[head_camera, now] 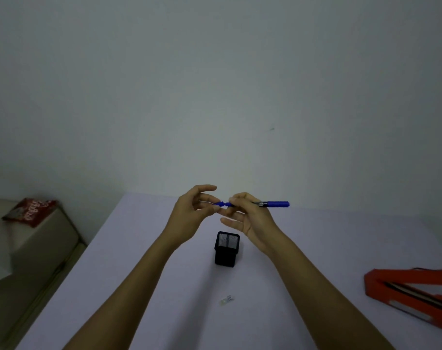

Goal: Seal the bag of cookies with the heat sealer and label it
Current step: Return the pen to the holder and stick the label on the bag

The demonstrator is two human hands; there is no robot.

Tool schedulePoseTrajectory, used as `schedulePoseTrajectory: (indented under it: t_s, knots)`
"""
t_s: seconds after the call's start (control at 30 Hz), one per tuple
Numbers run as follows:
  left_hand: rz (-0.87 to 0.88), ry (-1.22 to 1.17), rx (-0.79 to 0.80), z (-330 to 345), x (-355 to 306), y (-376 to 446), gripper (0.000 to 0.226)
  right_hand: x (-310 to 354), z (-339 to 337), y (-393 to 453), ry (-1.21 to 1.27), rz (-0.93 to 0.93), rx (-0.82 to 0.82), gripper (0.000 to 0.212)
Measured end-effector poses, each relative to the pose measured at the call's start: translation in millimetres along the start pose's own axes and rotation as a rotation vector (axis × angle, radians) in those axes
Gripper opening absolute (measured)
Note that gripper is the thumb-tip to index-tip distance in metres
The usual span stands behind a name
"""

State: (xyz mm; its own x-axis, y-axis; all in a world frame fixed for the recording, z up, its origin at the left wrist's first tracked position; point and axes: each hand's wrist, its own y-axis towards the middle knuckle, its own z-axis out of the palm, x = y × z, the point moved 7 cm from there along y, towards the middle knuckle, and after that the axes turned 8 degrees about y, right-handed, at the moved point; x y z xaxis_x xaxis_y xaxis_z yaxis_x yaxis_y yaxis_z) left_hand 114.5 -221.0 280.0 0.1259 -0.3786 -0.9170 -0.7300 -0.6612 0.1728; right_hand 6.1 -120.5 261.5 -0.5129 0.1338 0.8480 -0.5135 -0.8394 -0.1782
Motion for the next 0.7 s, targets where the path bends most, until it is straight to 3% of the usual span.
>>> schedulePoseTrajectory:
  t_s: [0.1,0.23,0.33,0.53,0.7]
  knots:
    - [0.034,0.029,0.036,2.3,-13.2,-1.1,0.034,5.4,0.9,-3.3,-0.038,-0.008,-0.020,0.017]
    - [0.084,-0.027,0.149,9.4,-39.5,-6.5,0.031,12.7,-0.1,-7.1,-0.020,-0.001,-0.115,0.048]
    - [0.127,-0.027,0.199,15.7,-54.0,-9.0,0.028,18.0,6.9,-8.8,0.058,0.005,-0.099,0.060]
    - [0.146,-0.045,0.222,13.8,-59.2,-10.9,0.014,25.1,19.3,-11.8,0.033,0.025,0.001,0.056]
    - [0.161,-0.029,0.189,7.3,-60.3,-11.3,0.014,28.6,21.7,-13.7,-0.031,-0.037,-0.016,0.056]
